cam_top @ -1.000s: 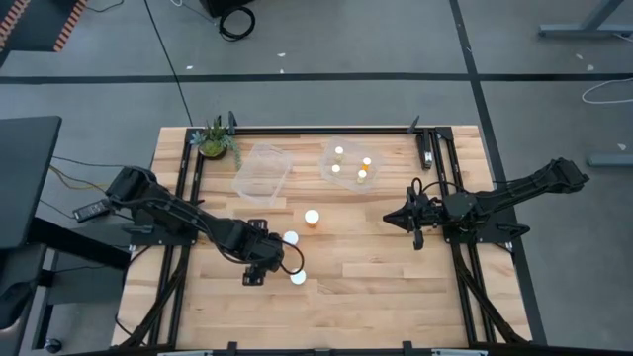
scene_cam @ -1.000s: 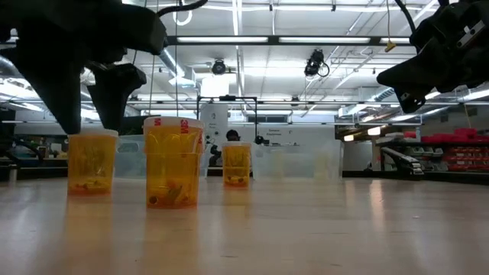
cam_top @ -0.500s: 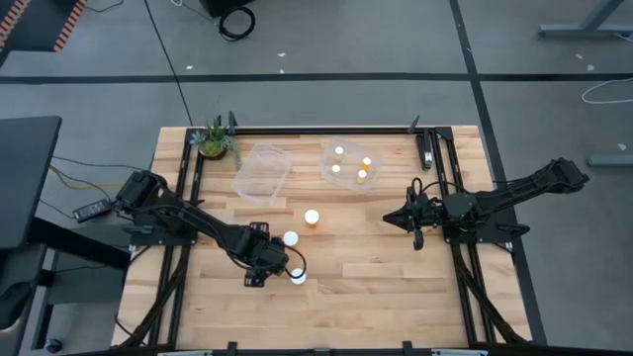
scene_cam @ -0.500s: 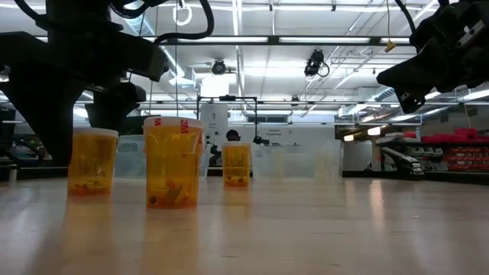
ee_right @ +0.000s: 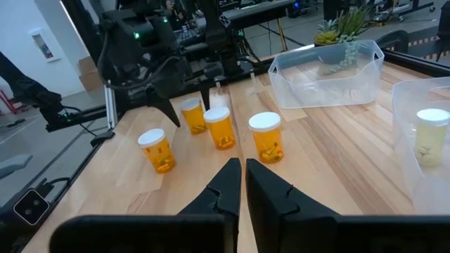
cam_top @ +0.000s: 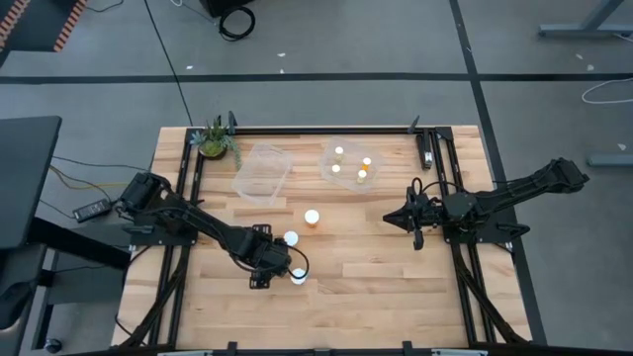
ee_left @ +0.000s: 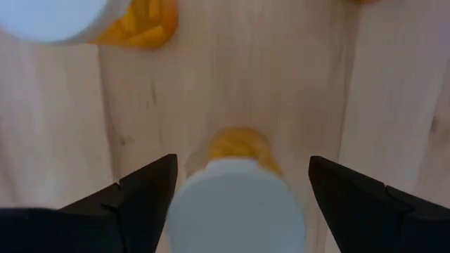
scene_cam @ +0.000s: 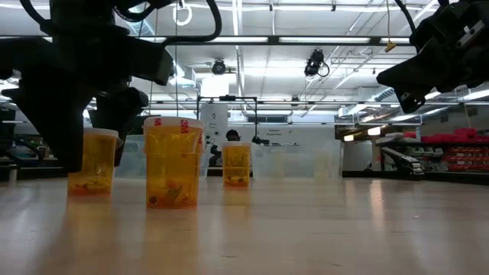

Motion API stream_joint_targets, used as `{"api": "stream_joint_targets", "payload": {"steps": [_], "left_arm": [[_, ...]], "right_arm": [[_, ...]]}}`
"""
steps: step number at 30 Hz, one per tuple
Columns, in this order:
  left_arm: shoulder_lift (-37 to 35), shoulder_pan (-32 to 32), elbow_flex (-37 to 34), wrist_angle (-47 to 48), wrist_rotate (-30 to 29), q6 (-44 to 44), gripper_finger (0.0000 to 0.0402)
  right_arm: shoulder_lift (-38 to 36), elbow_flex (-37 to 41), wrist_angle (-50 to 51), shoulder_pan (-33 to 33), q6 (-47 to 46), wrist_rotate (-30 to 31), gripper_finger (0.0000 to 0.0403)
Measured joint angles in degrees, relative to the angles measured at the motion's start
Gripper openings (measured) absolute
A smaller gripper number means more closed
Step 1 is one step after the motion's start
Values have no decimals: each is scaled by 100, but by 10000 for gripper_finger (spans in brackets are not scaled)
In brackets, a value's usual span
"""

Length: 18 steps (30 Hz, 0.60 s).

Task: Pick and place medicine bottles into bin by pill shape (circle, oval)
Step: Put the large orange pill bottle into the left transparent bin

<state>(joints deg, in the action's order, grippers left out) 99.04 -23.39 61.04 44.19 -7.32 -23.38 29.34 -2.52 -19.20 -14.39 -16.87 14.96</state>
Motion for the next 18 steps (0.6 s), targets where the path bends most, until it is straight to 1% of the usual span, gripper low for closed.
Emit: {"api": "stream_joint_targets", "payload": {"steps": [3, 5, 9, 15, 18], "left_arm": [[47, -1, -4, 39, 7, 2, 324], [62, -1, -4, 7, 7, 4, 313], [62, -1, -4, -9, 8, 4, 280], [62, 2, -4, 0, 7, 2, 217], [62, 3, -2, 2, 10, 2, 196]], "right_arm": [[11, 0, 9, 0, -2, 0, 31], [19, 0, 34, 2, -2, 0, 31], [33, -2, 43, 2, -1, 0, 31], [28, -2, 42, 2, -2, 0, 31], [28, -2, 42, 2, -1, 0, 31]]}}
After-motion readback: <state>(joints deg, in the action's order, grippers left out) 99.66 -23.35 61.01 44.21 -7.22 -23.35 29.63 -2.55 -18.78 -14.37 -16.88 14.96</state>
